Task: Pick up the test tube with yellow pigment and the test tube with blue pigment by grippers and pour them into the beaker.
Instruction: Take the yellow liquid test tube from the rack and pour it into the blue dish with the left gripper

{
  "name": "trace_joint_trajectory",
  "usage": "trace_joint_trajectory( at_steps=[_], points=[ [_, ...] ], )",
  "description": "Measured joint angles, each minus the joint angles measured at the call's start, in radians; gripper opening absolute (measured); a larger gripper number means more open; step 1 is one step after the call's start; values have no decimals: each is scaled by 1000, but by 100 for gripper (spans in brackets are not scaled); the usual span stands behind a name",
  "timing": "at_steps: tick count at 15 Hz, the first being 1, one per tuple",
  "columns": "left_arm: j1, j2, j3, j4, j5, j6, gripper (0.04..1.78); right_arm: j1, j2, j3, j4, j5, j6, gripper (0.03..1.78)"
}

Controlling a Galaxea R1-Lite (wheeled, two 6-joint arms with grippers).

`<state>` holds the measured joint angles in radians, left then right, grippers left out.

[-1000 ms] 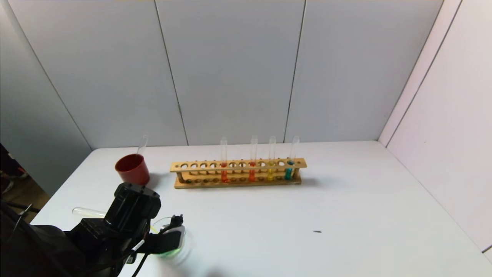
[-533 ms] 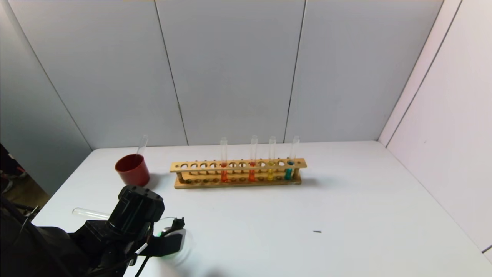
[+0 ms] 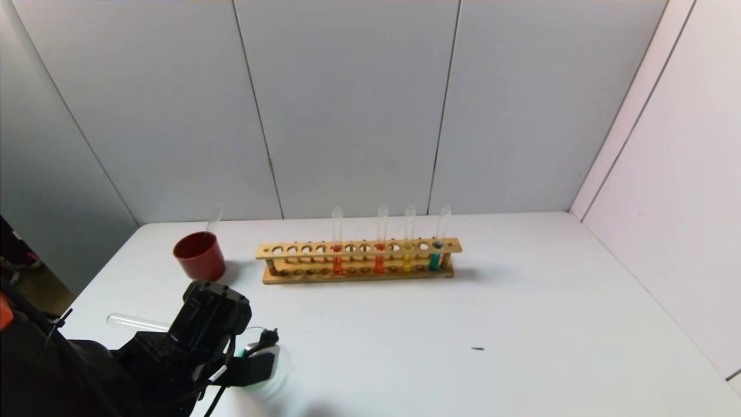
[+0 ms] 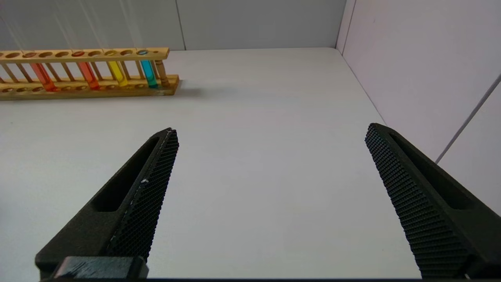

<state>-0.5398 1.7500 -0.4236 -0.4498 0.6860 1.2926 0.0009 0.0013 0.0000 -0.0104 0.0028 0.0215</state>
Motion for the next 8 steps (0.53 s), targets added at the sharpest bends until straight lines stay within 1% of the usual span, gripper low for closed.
trace_joint_trajectory(
  at_steps=[5,8],
  points=[
    [-5,29,-6,0,36,23,32,0,0,0,0,0,0,174],
    [-17,33,-24,-1,82,90,32,0,0,0,0,0,0,174]
  ],
)
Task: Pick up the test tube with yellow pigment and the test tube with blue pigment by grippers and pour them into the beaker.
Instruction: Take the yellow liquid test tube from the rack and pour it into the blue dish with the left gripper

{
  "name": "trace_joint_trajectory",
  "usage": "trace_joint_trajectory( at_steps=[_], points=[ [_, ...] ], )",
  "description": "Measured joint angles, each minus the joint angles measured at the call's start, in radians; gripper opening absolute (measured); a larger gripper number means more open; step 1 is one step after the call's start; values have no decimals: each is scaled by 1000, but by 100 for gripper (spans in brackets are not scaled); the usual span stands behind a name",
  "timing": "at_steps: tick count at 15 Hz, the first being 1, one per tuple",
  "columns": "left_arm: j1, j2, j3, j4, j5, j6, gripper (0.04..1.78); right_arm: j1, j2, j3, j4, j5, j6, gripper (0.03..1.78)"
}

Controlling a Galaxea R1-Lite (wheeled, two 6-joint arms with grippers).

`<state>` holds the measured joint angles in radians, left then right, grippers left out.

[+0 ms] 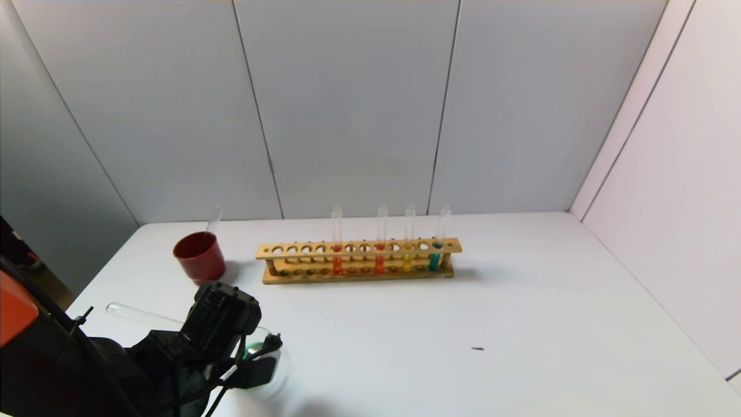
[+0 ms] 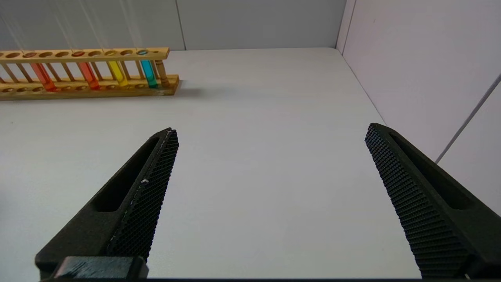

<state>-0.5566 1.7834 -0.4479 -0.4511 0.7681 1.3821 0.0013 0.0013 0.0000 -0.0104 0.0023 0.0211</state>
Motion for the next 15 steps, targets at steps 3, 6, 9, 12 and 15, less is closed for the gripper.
trace_joint_trajectory(
  at_steps=[3,6,9,12,15],
  points=[
    [-16,9,-28,0,10,14,32,0,0,0,0,0,0,174],
    [-38,21,-42,0,34,17,32,0,0,0,0,0,0,174],
    [-51,29,-46,1,86,30,32,0,0,0,0,0,0,174],
    [-77,38,-51,2,153,45,32,0,0,0,0,0,0,174],
    [-91,47,-57,0,167,46,32,0,0,0,0,0,0,174]
  ],
)
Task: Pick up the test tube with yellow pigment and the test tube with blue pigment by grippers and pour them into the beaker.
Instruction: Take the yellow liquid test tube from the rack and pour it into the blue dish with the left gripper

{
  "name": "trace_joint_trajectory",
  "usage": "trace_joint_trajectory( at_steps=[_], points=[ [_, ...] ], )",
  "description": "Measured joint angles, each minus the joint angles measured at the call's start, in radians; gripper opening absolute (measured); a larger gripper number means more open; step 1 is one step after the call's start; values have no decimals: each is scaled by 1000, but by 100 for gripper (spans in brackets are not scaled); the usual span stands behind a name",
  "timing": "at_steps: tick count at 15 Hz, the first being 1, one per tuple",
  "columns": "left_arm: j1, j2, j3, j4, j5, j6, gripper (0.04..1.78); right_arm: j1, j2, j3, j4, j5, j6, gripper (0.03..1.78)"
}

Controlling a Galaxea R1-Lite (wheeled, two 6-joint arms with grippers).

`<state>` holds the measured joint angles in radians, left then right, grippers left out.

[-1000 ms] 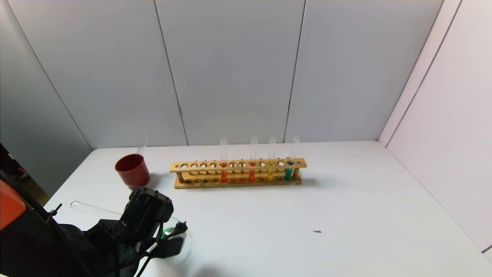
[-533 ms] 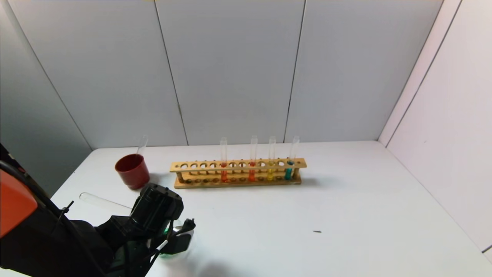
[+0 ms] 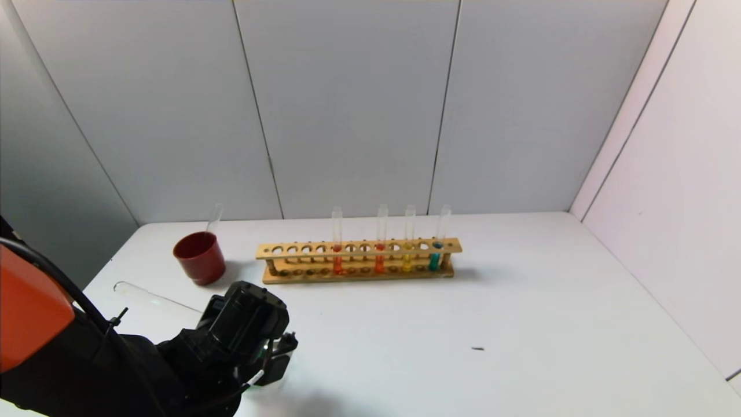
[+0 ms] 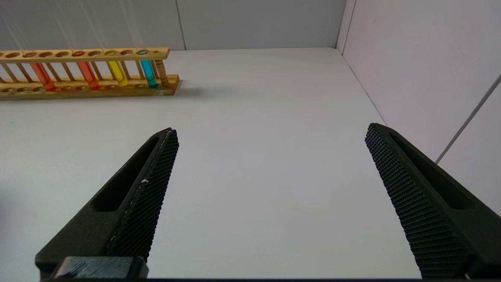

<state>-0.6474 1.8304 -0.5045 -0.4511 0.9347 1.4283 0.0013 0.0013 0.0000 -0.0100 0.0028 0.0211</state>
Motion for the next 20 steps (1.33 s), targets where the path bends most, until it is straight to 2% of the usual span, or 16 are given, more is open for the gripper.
trace_joint_trajectory(
  at_steps=[15,20],
  points=[
    [-76,39,30,2,114,19,32,0,0,0,0,0,0,174],
    [-82,50,26,2,121,20,32,0,0,0,0,0,0,174]
  ],
)
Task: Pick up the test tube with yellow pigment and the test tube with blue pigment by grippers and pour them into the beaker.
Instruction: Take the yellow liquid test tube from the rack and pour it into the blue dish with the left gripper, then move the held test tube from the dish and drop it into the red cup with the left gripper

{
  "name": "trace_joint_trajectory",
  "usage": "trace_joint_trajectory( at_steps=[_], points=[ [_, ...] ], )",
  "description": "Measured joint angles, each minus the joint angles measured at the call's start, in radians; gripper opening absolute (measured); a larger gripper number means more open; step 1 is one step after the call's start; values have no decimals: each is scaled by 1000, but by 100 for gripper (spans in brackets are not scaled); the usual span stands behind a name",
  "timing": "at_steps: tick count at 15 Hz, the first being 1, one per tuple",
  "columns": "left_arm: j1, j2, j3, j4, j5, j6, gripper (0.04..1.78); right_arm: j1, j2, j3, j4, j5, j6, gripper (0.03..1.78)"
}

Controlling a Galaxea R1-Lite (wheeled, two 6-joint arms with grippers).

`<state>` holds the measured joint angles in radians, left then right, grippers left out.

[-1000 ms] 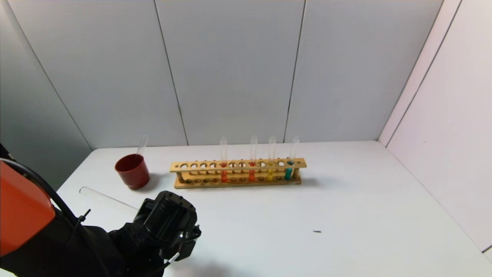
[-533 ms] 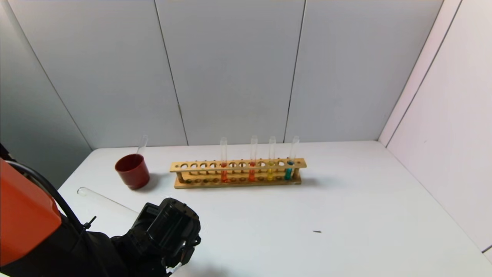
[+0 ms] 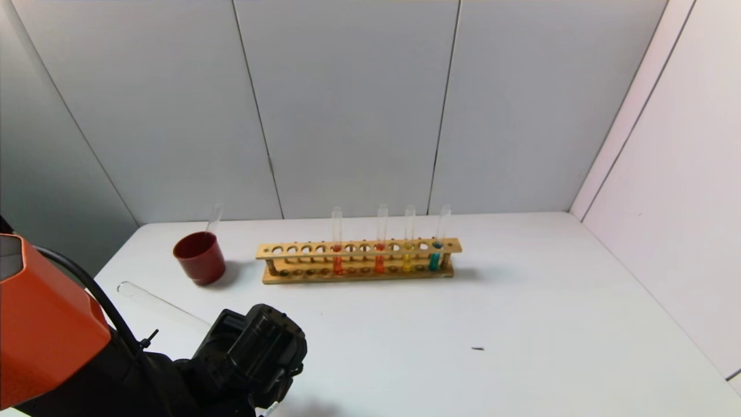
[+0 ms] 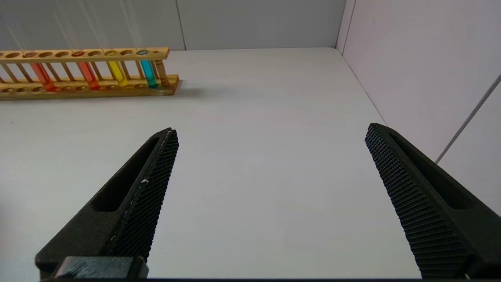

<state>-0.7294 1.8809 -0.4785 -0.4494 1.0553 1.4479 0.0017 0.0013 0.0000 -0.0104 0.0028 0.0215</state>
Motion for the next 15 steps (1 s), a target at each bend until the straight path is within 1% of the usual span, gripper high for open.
trace_joint_trajectory(
  at_steps=[4,8,10,12,15],
  points=[
    [-7,1,-11,-1,0,-5,32,0,0,0,0,0,0,174],
    [-5,-37,-87,-2,-8,-16,32,0,0,0,0,0,0,174],
    [5,-63,-140,-2,-25,-31,32,-1,0,0,0,0,0,174],
    [20,-98,-185,2,-36,-101,32,0,0,0,0,0,0,174],
    [64,-157,-257,5,-56,-207,32,0,0,0,0,0,0,174]
  ],
)
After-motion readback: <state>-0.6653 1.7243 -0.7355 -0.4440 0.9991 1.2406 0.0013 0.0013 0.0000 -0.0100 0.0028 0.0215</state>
